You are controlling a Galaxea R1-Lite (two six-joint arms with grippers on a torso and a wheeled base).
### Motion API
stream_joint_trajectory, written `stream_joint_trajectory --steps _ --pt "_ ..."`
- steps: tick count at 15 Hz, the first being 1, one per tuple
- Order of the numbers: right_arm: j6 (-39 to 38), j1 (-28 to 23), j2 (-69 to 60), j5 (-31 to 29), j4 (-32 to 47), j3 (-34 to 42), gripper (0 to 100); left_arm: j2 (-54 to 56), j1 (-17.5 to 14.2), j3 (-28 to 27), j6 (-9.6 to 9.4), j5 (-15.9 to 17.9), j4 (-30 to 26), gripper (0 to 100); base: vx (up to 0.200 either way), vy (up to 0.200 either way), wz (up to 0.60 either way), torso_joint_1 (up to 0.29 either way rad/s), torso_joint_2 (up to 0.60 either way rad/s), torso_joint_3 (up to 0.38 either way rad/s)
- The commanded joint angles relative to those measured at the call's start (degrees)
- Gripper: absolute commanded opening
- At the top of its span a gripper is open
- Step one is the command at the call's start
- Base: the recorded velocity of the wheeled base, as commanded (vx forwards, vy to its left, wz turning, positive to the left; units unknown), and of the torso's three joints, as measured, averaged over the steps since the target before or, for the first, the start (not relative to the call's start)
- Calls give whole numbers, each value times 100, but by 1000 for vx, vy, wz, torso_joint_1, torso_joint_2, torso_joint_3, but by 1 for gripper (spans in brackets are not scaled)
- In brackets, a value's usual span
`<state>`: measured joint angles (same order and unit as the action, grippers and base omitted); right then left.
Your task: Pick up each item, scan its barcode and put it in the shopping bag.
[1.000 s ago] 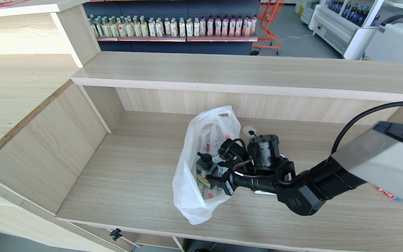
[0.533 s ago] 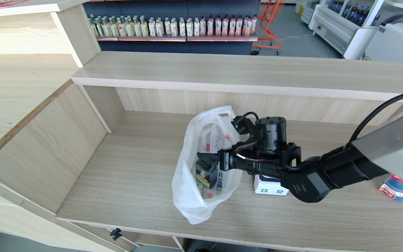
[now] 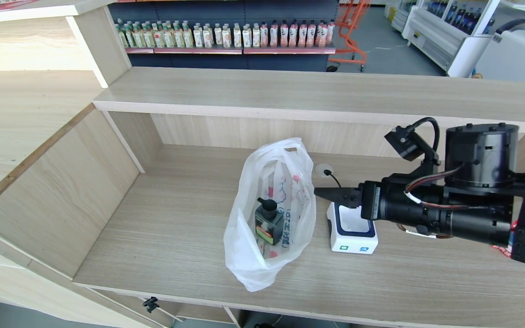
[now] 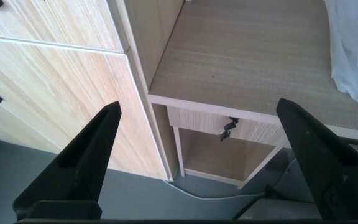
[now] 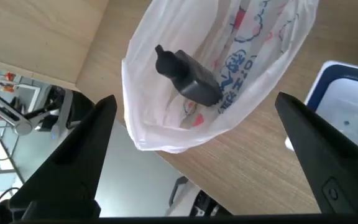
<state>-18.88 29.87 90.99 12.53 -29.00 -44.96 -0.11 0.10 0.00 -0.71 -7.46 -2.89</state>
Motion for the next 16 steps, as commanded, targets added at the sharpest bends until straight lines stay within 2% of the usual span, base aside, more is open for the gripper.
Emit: stream_joint_trajectory --steps 1,5,7,10,13,16 --pt "183 -271 -767 -23 35 470 100 2 -1 0 0 -1 -1 100 0 0 0 0 0 0" --pt "201 -491 -916 -32 44 778 100 2 -1 0 0 -1 -1 100 0 0 0 0 0 0" --pt "201 -587 -925 -32 44 813 100 -7 -1 0 159 -1 -1 100 -200 0 0 2 2 2" --pt "210 -719 -925 -32 44 813 100 2 -1 0 150 -1 -1 100 -200 0 0 7 1 2" --pt "210 -842 -925 -32 44 787 100 -7 -1 0 167 -1 -1 100 0 0 0 0 0 0" --pt "139 -1088 -908 -357 44 637 100 -7 -1 0 141 8 -1 100 0 -200 0 6 1 4"
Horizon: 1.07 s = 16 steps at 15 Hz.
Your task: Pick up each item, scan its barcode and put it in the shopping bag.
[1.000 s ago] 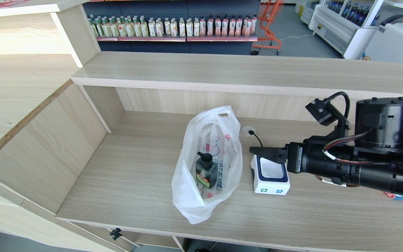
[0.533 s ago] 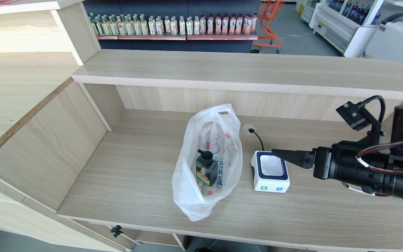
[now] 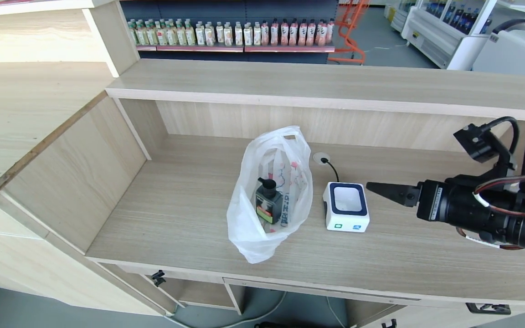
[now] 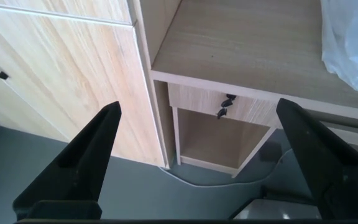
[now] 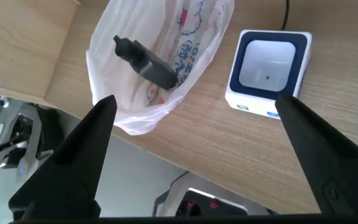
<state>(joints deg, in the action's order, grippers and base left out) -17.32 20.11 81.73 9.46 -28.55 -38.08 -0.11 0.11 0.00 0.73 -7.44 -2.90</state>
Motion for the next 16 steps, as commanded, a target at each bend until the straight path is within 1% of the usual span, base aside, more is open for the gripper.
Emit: stream_joint_trajectory --steps 1,6,7,9,11,13,16 --pt "-140 -227 10 -58 -1 -76 100 -7 -2 0 -3 -3 0 100 0 -200 0 7 2 7" --pt "-922 -605 -87 -85 34 -147 100 -7 -2 0 -20 -3 0 100 0 -200 0 3 0 0" --pt "-992 -737 -87 -85 34 -156 100 -7 -2 0 -20 -3 0 100 0 -200 0 7 2 -7" --pt "-1151 -1159 -157 -93 51 -296 100 -7 -2 0 -20 -3 0 100 0 -200 0 -2 0 -2" --pt "-1405 -1440 -368 -85 464 -296 100 -7 -2 0 -29 -3 0 100 0 -200 0 -2 5 2" --pt "-1704 -1502 -570 -85 807 -305 100 -7 -2 0 -29 -3 0 100 0 -200 0 0 2 0" --pt "-2029 -1502 -755 -102 851 -287 100 2 -2 0 -29 -3 0 100 0 -200 0 2 7 2"
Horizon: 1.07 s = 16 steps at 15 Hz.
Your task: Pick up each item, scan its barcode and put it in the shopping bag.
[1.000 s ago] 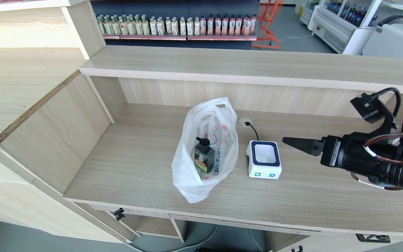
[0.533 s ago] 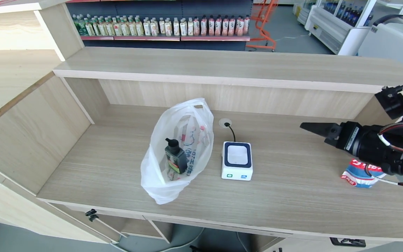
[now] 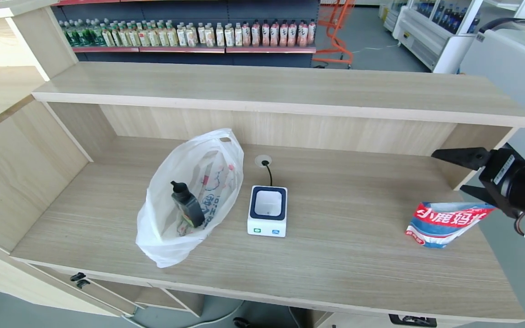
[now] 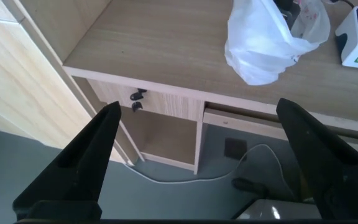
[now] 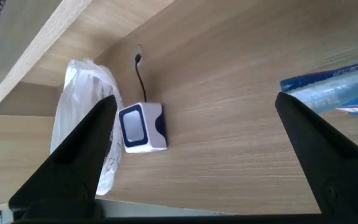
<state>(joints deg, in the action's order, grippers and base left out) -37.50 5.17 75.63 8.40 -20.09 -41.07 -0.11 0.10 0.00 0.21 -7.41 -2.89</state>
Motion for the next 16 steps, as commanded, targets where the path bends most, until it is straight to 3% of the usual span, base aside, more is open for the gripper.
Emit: stream_joint_trajectory --steps 1,3,7,16 --pt "-249 -16 -171 -119 102 11 100 2 -1 0 -73 3 -1 100 0 -200 0 2 2 -7" --pt "-434 -77 -154 -532 585 -59 100 2 -1 0 -82 -6 -1 100 0 -100 0 1 1 1" --pt "-838 -367 -110 -814 1209 -77 100 2 -1 0 -82 -6 -1 100 0 0 0 0 0 0" --pt "-1260 -842 1033 -1306 1288 -103 100 2 -1 0 -82 -6 -1 100 0 0 0 0 0 0"
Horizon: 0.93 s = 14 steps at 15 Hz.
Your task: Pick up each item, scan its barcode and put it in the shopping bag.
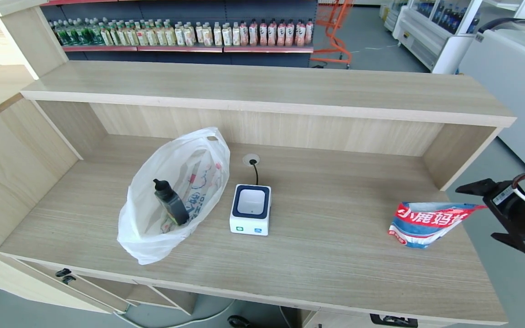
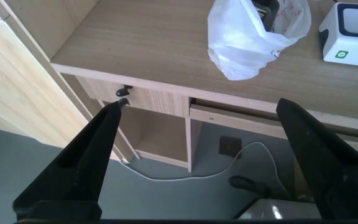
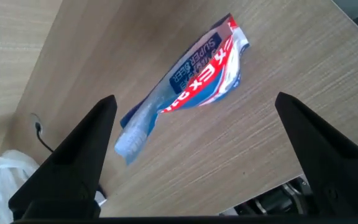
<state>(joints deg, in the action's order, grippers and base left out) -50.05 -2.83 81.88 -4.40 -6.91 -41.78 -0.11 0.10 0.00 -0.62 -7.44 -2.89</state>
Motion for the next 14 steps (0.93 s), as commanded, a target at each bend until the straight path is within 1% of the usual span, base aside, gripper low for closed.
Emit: stream_joint_trajectory --steps 1,3,6,8,9,10,12,14 --pt "4 -42 662 -35 -276 -41 100 2 -1 0 1 -3 -1 100 0 0 0 0 0 0" --pt "31 -34 1207 -43 -856 -50 100 2 -1 0 1 -3 -1 100 0 0 0 0 0 0" --pt "268 37 1875 -35 -1304 -85 100 2 -1 0 1 -3 -1 100 0 0 0 0 0 0" --pt "295 54 2235 -35 -1708 -138 100 2 -1 0 1 -3 -1 100 0 0 0 0 0 0" --pt "374 63 2411 -35 -1954 -138 0 2 -1 0 1 -3 -1 100 0 0 0 0 0 0" --pt "558 72 2578 -35 -2095 -138 0 2 -1 0 1 -3 -1 100 0 0 0 0 0 0" --pt "901 133 2763 -35 -2121 -147 0 2 -1 0 1 -3 -1 100 0 0 0 0 0 0" --pt "1402 230 2772 -70 -2139 -190 0 2 -1 0 1 -3 -1 100 0 0 0 0 0 0"
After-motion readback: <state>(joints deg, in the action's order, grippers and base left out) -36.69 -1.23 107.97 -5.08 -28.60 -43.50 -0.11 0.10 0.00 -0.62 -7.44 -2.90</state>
